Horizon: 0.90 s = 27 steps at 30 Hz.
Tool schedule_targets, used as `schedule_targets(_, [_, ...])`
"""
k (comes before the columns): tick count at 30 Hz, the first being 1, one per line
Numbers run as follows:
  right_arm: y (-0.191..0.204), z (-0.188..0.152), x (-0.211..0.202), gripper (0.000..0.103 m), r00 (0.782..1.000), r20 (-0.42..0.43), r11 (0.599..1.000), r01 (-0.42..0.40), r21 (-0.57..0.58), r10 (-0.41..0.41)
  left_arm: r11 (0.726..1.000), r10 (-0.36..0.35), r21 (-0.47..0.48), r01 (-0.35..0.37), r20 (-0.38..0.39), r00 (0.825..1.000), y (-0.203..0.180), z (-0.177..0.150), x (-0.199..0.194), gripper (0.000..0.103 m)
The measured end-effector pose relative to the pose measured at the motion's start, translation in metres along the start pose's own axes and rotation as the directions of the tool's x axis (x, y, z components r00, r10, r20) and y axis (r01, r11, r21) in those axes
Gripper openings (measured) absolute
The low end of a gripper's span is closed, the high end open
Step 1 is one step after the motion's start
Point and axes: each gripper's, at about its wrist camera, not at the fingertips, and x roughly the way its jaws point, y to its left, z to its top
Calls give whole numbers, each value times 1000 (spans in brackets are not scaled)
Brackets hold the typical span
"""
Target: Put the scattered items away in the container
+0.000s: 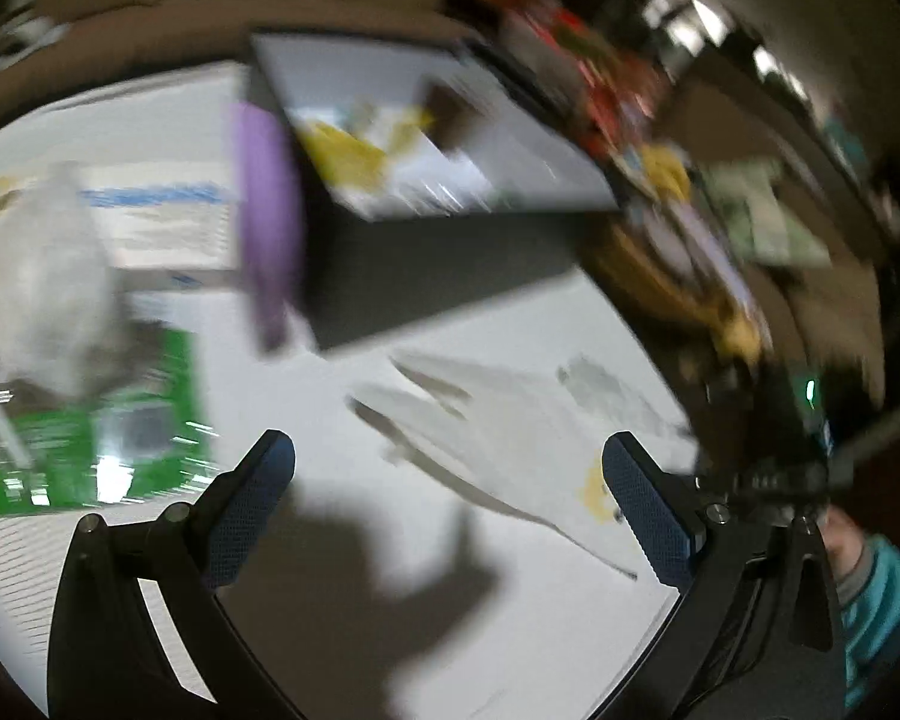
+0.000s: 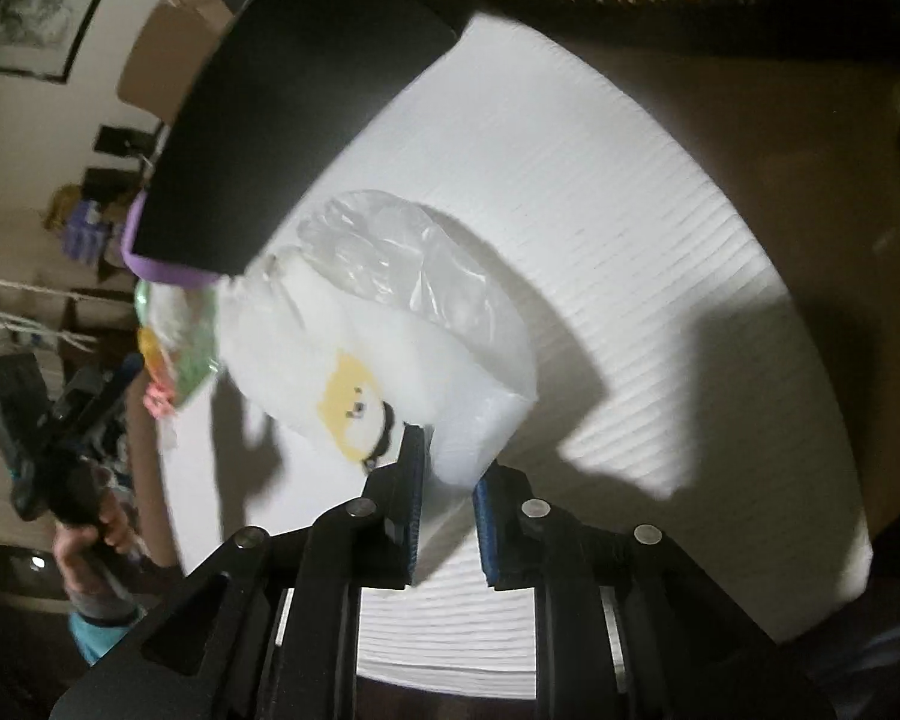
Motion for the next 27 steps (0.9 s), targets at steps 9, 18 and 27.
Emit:
schedule_targets(9, [33, 39, -36, 70, 959, 194, 917, 258, -305, -205, 997, 74, 43, -70, -125, 989, -31, -18, 57, 103])
schedule_targets(18, [31, 55, 26, 71, 968, 52, 847, 240, -474, -245, 992, 5, -127, -16, -90, 996, -30, -32, 89, 103])
schedule_targets(27, [52, 22, 31, 32, 994, -18, 803, 75, -592, -106, 989, -95, -117, 95, 6, 995, -54, -29, 105, 100])
